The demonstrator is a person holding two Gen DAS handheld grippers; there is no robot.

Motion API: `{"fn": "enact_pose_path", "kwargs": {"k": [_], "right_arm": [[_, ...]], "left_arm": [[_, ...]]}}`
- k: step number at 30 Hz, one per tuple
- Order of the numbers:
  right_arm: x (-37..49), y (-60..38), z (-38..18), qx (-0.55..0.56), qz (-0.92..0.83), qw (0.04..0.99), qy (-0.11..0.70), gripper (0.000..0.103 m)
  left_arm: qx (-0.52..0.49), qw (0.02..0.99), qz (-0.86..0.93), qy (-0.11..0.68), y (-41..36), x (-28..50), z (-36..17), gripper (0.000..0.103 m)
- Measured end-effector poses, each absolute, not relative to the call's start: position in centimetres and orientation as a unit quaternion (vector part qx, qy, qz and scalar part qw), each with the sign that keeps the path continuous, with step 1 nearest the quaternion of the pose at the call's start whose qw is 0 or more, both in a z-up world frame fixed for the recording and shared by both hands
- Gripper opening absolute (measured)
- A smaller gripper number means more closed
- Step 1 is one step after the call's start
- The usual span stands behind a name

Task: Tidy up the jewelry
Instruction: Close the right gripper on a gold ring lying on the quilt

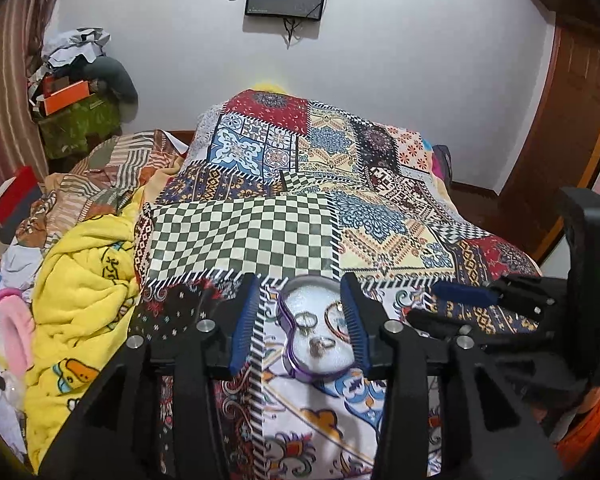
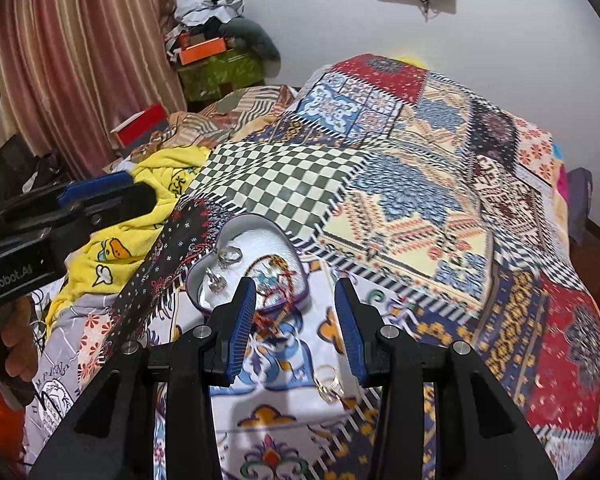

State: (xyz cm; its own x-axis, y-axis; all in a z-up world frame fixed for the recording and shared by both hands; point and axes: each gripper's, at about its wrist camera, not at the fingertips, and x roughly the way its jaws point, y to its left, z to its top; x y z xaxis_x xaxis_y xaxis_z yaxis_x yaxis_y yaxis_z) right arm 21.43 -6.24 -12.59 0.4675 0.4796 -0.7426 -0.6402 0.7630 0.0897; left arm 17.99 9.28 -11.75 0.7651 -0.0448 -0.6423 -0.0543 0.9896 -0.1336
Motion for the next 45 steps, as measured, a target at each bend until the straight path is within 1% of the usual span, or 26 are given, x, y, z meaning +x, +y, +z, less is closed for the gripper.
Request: {"fn": "enact_pose_path", "kwargs": {"k": [8, 19, 23, 33, 35, 36, 37, 45], "right_arm": [[20.1, -9.7, -12.8, -0.088, 0.307, 0.856, 0.406, 0.037], [19.8, -13.7, -16.7, -0.070, 0.273, 0.836, 0.470, 0.037], [19.8, -13.4, -18.0, -0.072, 0.280, 0.824, 0.487, 0.037], [20.4, -10.2, -19.9, -0.096, 0.308, 0.807, 0.494, 0.037], [20.3, -9.9, -20.0, -0.107, 0.305, 0.813, 0.485, 0.025], [20.3, -9.9, -20.0, -0.108, 0.305, 0.813, 0.484, 0.012], [20.3, -10.0, -20.1, -0.105, 0.309, 0.812, 0.484, 0.010], [19.8, -10.9, -19.4, -0.084, 0.306, 0.821, 0.475, 0.008]], "left_arm": [[-0.075, 0.924, 0.002, 0.376, 7.3, 16.0, -13.3, 0.046], [-0.080, 0.891, -0.023, 0.446, 3.9, 15.8, -18.3, 0.046], [-0.077, 0.886, -0.031, 0.457, 2.8, 16.1, -19.4, 0.046], [-0.074, 0.879, -0.035, 0.470, 2.3, 16.6, -21.1, 0.046], [-0.074, 0.880, -0.035, 0.468, 2.4, 16.6, -21.1, 0.046], [-0.074, 0.880, -0.034, 0.467, 2.5, 16.6, -21.1, 0.046], [-0.074, 0.881, -0.034, 0.467, 2.4, 16.6, -21.1, 0.046], [-0.064, 0.880, -0.046, 0.469, 1.5, 17.1, -21.2, 0.046]]}}
